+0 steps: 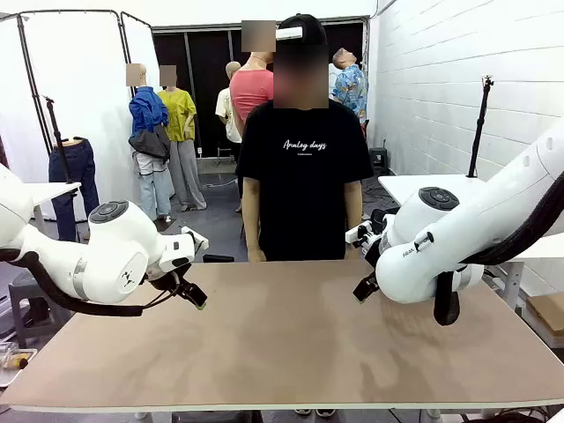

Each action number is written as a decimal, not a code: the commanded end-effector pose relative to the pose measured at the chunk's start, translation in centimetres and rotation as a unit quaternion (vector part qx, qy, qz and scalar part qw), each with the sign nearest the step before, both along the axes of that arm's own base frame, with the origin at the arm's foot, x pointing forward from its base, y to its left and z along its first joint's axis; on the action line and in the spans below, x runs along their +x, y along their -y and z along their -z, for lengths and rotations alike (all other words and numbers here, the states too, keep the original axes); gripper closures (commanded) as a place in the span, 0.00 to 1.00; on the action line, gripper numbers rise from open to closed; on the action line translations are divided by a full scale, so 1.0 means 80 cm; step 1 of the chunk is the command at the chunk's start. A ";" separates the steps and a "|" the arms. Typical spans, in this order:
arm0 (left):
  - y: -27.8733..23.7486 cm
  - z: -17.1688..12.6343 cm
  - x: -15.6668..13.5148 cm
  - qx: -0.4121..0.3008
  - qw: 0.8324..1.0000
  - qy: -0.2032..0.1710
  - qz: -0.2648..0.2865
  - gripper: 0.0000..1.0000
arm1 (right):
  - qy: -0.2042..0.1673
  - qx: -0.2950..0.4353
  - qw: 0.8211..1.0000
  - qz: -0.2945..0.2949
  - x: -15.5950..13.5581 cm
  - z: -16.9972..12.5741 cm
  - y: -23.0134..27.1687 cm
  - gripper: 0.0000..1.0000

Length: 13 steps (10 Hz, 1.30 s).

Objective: Fold the training pants.
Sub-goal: Grab both ends of the Training pants handed by a person.

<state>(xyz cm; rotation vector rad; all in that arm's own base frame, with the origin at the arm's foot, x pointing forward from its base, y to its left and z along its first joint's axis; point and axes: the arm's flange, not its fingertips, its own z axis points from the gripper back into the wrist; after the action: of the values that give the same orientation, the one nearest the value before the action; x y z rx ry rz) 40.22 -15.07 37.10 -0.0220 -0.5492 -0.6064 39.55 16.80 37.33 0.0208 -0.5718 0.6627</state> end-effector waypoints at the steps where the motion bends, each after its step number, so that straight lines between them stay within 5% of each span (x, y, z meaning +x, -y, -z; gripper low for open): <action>1: 0.000 0.000 0.000 0.000 1.000 0.000 0.000 0.00 | 0.000 0.000 1.000 0.000 0.000 0.000 0.000 0.00; 13: 0.000 0.000 0.000 0.000 1.000 0.000 0.000 0.00 | 0.000 0.000 1.000 0.000 0.000 0.000 0.000 0.00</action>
<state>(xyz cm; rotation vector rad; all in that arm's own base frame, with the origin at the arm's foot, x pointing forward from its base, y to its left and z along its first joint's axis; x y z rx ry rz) 40.19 -15.16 37.09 -0.0217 -0.5493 -0.6086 39.54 16.82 37.33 0.0204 -0.5718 0.6631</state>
